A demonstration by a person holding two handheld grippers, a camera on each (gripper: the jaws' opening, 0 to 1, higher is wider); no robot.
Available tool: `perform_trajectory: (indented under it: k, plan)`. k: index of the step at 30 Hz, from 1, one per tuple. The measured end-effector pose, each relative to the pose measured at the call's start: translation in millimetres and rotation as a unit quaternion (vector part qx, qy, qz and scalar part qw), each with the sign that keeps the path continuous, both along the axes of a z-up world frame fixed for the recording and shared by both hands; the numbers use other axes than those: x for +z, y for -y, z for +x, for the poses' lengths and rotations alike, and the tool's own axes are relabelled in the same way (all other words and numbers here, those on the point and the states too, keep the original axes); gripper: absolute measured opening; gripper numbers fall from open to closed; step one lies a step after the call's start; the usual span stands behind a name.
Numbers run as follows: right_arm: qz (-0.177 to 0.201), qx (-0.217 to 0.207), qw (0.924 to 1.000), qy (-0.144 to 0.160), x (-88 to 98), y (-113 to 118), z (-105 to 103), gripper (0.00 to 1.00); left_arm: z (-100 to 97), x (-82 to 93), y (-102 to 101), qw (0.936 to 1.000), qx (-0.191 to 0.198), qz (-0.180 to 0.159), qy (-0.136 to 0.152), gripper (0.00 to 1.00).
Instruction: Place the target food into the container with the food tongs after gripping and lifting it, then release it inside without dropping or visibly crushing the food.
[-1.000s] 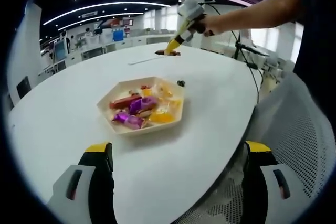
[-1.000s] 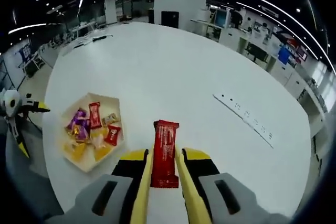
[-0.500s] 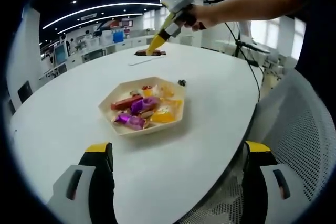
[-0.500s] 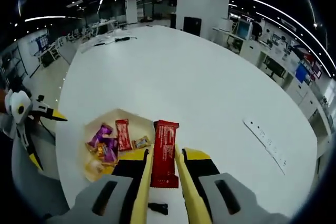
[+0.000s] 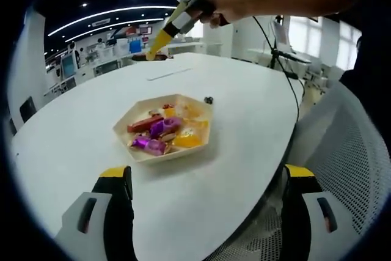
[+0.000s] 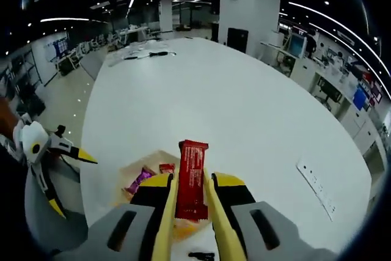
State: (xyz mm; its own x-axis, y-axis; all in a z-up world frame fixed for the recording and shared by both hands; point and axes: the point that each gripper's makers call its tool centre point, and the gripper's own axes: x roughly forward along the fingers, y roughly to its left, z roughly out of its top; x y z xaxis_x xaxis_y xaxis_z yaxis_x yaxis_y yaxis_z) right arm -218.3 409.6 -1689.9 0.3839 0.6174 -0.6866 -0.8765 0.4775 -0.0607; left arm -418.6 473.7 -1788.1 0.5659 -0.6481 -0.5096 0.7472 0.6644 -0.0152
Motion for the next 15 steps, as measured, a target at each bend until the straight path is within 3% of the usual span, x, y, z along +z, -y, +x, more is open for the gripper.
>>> perform_trajectory:
  k: [3,10,15]
  plan:
    - [0.005,-0.002,1.0000,-0.002,3.4,-7,0,0.24,0.7,-2.8,-3,0.9998,0.000,0.020,0.007,0.99]
    - [0.012,-0.005,0.9999,0.004,11.3,-18,-6,0.24,0.2,6.0,2,0.9999,-0.005,-0.004,0.016,0.97]
    - [0.007,-0.002,1.0000,-0.003,5.3,-19,-14,0.25,-1.0,6.7,3,0.9998,-0.007,-0.012,0.012,0.98]
